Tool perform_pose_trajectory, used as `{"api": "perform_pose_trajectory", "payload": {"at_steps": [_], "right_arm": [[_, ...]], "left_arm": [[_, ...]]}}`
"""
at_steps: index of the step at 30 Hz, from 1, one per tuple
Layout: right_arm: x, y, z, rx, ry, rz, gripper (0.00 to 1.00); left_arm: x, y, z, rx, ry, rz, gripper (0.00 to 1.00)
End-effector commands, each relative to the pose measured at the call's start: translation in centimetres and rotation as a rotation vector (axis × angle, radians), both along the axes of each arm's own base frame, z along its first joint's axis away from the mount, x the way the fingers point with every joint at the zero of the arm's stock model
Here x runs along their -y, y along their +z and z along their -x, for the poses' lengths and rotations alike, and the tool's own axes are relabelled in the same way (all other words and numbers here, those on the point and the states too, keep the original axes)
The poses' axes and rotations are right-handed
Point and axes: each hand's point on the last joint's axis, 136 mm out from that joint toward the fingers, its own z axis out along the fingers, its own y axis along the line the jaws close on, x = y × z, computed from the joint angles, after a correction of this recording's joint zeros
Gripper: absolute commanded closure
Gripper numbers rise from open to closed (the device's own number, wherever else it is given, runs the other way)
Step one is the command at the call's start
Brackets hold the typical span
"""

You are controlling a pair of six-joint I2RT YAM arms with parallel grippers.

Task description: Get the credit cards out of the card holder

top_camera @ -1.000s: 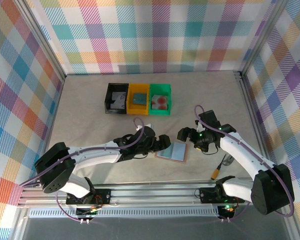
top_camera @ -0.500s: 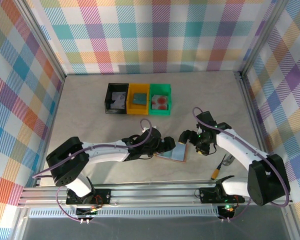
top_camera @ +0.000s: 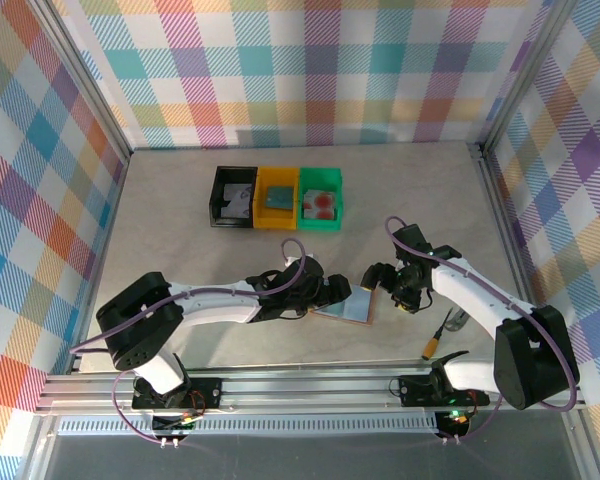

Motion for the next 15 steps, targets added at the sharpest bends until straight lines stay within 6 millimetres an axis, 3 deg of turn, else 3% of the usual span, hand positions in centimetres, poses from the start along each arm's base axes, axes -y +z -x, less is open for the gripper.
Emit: {"api": "perform_pose_trajectory", "payload": {"at_steps": [1,4,6,9,13,15], "right_arm": [[0.5,-0.6,1.0,-0.038,-0.013,0.025,0.14],[0.4,-0.7,0.9,-0.035,-0.012,0.022,0.23],[0.1,-0.8,0.9,-0.035,-0.006,0.007,0.41],[-0.7,-0.7,0.5,-0.034,-0.002,-0.037,0.57],[-1.7,-0.6,0.0,-0.034,0.008,-0.083,0.69],[-1.9,-0.8,-0.3,-0.037,0.012,-0.083,0.81]], "left_arm": [[0.6,0.0,0.1,0.002,-0.004,0.008,0.08],[0.6,-0.1,0.1,0.001,-0.002,0.009,0.08],[0.6,-0.3,0.1,-0.001,0.000,0.007,0.08],[0.5,-0.5,0.0,-0.002,0.003,0.004,0.08],[0.5,-0.6,0.1,-0.002,0.003,0.000,0.08],[0.4,-0.7,0.1,-0.002,0.004,-0.002,0.08]]}}
